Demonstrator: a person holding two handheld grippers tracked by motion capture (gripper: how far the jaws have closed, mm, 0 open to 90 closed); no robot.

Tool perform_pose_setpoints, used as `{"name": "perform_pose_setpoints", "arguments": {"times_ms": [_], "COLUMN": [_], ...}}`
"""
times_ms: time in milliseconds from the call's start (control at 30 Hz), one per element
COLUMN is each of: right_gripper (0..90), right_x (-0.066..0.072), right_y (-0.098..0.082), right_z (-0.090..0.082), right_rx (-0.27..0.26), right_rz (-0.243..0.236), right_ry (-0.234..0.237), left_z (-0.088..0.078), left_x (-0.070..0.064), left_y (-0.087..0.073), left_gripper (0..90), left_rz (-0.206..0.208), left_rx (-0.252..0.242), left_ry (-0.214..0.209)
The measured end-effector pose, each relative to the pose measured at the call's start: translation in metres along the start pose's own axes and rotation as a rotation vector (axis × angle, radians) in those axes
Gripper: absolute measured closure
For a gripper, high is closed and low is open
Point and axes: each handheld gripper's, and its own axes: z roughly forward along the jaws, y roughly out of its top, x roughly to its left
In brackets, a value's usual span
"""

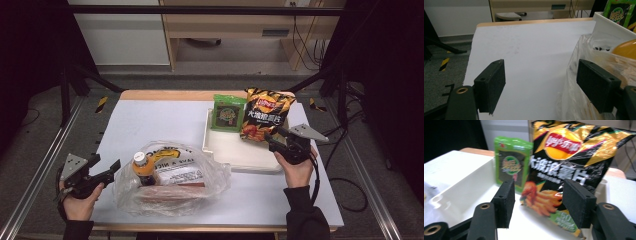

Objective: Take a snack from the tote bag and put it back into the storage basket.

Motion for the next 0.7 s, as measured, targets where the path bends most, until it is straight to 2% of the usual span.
{"name": "perform_pose_setpoints", "arguments": {"times_ms": [200, 400, 467, 500, 533, 567, 600, 667, 700], "right_gripper": [33.5, 32.3, 31.8, 31.8, 31.0, 31.0, 30.5, 30.5, 30.8], "right_x": [0.009, 0.028, 0.037, 0.037, 0.045, 0.045, 0.055, 0.059, 0.070], "right_y": [-0.008, -0.008, -0.007, -0.007, -0.006, -0.006, -0.005, -0.005, -0.005], "right_z": [-0.010, -0.015, -0.015, -0.015, -0.014, -0.014, -0.013, -0.013, -0.011], "right_rx": [-0.008, -0.023, -0.034, -0.034, -0.035, -0.035, -0.034, -0.034, -0.034], "right_rz": [-0.006, -0.028, -0.035, -0.035, -0.042, -0.042, -0.048, -0.051, -0.063], "right_ry": [0.068, 0.135, 0.172, 0.172, 0.209, 0.209, 0.240, 0.253, 0.294], "left_z": [-0.004, -0.006, -0.008, -0.008, -0.009, -0.010, -0.011, -0.012, -0.012], "left_x": [-0.005, -0.010, -0.011, -0.011, -0.012, -0.012, -0.014, -0.015, -0.017], "left_y": [0.006, 0.009, 0.011, 0.011, 0.011, 0.012, 0.014, 0.015, 0.016], "left_gripper": [22.6, 23.2, 23.6, 24.0, 24.2, 24.2, 25.4, 26.9, 27.6], "left_rz": [0.004, 0.012, 0.017, 0.017, 0.017, 0.019, 0.020, 0.023, 0.025], "left_rx": [-0.020, -0.027, -0.031, -0.031, -0.036, -0.038, -0.045, -0.046, -0.050], "left_ry": [-0.024, -0.052, -0.058, -0.058, -0.062, -0.064, -0.071, -0.074, -0.079]}}
